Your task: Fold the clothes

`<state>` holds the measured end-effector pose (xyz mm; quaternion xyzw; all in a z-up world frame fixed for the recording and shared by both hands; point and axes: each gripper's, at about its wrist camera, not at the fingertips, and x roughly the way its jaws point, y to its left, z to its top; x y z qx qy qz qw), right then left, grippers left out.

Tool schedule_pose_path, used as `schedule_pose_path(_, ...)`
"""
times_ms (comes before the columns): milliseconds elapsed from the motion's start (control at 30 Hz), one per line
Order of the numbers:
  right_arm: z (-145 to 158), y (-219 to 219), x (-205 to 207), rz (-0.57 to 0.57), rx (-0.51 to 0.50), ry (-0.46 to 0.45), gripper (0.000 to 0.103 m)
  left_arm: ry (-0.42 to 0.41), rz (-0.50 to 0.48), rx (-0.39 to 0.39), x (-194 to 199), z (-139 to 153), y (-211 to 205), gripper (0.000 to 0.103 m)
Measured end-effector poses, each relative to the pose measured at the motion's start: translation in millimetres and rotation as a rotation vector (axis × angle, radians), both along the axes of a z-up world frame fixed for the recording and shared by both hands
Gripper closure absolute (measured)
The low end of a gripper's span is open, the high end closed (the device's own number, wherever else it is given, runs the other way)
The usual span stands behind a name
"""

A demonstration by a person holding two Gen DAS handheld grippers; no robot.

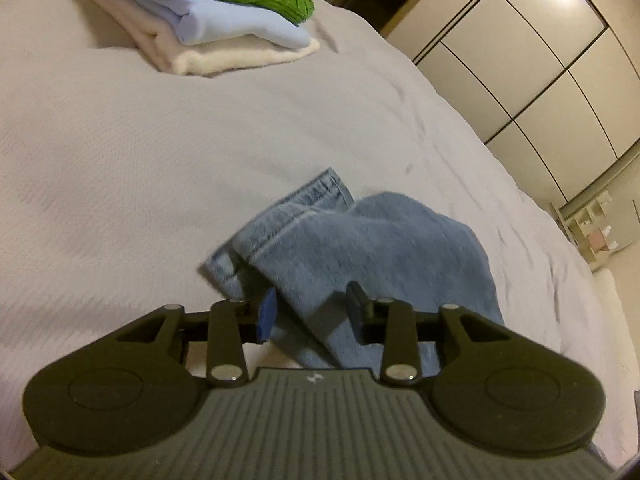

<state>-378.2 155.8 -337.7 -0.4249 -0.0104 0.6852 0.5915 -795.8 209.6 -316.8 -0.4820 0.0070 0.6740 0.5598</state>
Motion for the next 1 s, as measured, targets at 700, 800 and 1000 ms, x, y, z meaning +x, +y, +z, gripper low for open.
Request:
schedule_pose_path(700, 7, -2, 6, -0.019, -0.077, 0.099, 0.071, 0.196, -0.106, 0.077, 8, -2, -13, 0.100)
schedule_pose_path(800, 6, -6, 19, -0.102, -0.083, 0.143, 0.071, 0.326, -0.147, 0.051, 22, -9, -12, 0.094)
schedule_pose_path(1000, 12, -18, 69, -0.330, -0.122, 0.322, 0.071, 0.573, -0.156, -0.043, 52, 6, -26, 0.083)
